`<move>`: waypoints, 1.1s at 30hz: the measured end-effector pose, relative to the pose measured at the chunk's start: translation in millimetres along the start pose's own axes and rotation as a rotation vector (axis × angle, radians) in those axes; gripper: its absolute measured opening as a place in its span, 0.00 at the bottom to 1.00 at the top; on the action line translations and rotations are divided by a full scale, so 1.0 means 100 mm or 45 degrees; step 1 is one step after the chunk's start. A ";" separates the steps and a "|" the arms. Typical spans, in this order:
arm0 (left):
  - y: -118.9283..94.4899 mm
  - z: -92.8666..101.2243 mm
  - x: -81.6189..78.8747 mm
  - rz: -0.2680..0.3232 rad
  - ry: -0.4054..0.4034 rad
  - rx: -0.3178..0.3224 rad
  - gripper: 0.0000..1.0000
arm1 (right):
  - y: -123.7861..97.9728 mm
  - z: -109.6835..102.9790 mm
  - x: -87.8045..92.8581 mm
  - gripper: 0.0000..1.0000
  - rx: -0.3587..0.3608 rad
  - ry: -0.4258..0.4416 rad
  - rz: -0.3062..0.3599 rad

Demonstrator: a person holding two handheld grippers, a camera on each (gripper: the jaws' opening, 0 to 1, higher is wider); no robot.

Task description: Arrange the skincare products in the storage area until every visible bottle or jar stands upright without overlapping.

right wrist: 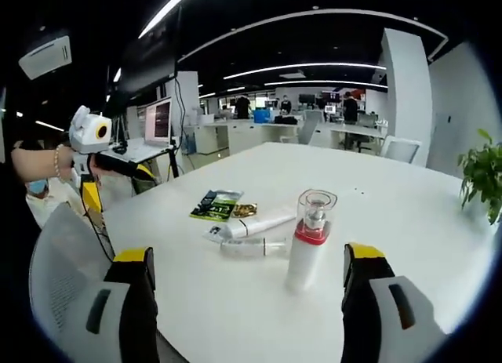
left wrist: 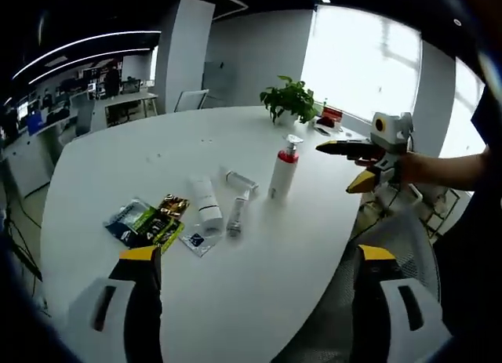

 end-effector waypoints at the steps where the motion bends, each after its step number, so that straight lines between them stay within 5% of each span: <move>1: -0.02 0.00 0.02 0.007 -0.020 0.006 0.99 | 0.00 -0.02 0.01 1.00 0.000 0.002 0.000; 17: -0.16 0.03 0.38 0.077 -0.116 -0.072 0.99 | -0.01 -0.28 0.14 1.00 0.041 0.119 0.045; 33: -0.08 0.08 0.43 0.047 -0.140 -0.050 0.99 | 0.00 -0.30 0.21 0.99 0.049 0.127 0.019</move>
Point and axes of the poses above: the point that each gripper's makers call its tool centre point, and the gripper's own axes: y roughly forward along the fingers, z roughly to its right, x roughly out of its underside, the point moved 5 cm from there along -y, roughly backward along the fingers, and after that the axes turned 1 degree about -x, right-handed, at the moved point
